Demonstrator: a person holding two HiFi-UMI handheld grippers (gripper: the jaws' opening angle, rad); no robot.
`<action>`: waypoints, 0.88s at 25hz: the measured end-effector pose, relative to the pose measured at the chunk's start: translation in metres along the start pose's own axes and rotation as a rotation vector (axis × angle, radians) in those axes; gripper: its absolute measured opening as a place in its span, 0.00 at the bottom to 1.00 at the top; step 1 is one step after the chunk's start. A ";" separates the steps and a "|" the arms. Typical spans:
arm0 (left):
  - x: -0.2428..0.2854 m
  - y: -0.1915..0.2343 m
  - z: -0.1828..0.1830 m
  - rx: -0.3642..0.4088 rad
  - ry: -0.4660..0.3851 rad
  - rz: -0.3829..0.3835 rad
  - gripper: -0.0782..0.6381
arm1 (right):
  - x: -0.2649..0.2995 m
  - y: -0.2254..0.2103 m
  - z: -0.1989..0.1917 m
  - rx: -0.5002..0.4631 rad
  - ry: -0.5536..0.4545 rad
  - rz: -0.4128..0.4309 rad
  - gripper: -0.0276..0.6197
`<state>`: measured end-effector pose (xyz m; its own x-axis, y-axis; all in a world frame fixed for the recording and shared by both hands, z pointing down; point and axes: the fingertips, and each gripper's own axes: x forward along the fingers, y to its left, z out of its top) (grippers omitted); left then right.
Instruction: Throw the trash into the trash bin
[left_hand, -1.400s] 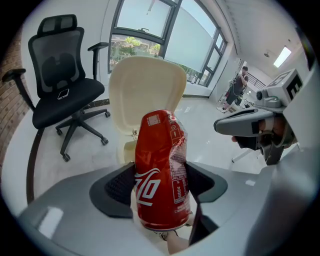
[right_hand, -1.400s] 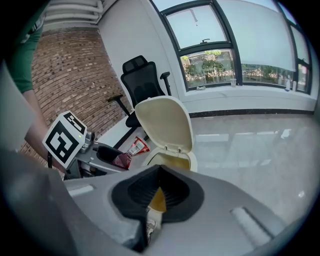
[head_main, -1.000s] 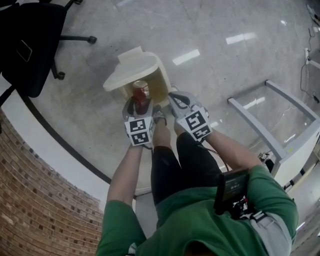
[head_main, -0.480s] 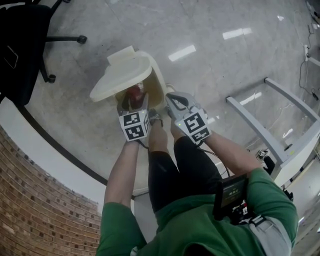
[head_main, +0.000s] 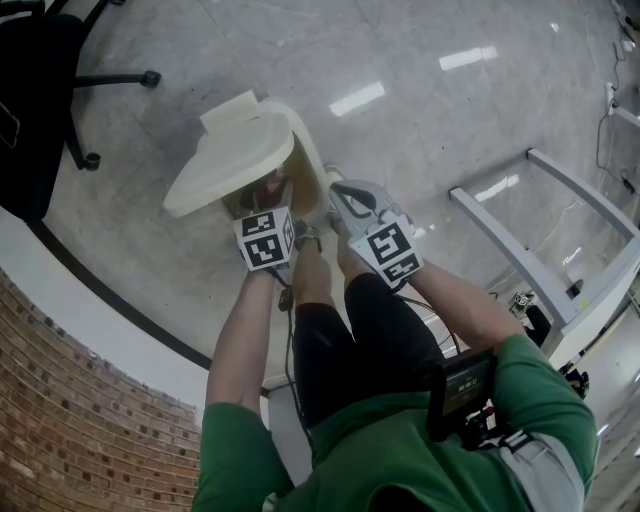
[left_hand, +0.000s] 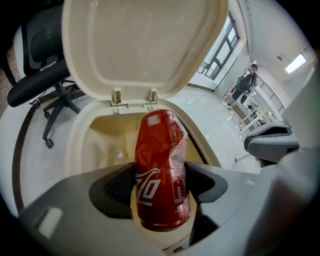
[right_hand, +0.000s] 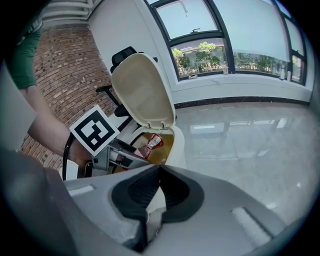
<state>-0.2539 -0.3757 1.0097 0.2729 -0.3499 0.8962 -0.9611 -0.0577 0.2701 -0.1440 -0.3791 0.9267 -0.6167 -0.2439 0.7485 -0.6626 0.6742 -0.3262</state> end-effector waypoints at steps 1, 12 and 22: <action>0.002 0.000 0.000 -0.001 0.008 -0.001 0.57 | 0.001 -0.001 0.000 0.002 0.001 -0.001 0.05; 0.008 0.004 0.000 -0.038 0.022 0.001 0.57 | 0.003 -0.003 0.002 0.001 0.002 -0.005 0.05; -0.014 0.001 0.010 -0.049 -0.015 -0.017 0.53 | -0.004 0.001 0.015 -0.001 -0.004 -0.009 0.05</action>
<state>-0.2589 -0.3800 0.9942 0.2885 -0.3634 0.8858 -0.9529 -0.0186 0.3027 -0.1488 -0.3873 0.9151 -0.6123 -0.2529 0.7491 -0.6677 0.6727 -0.3187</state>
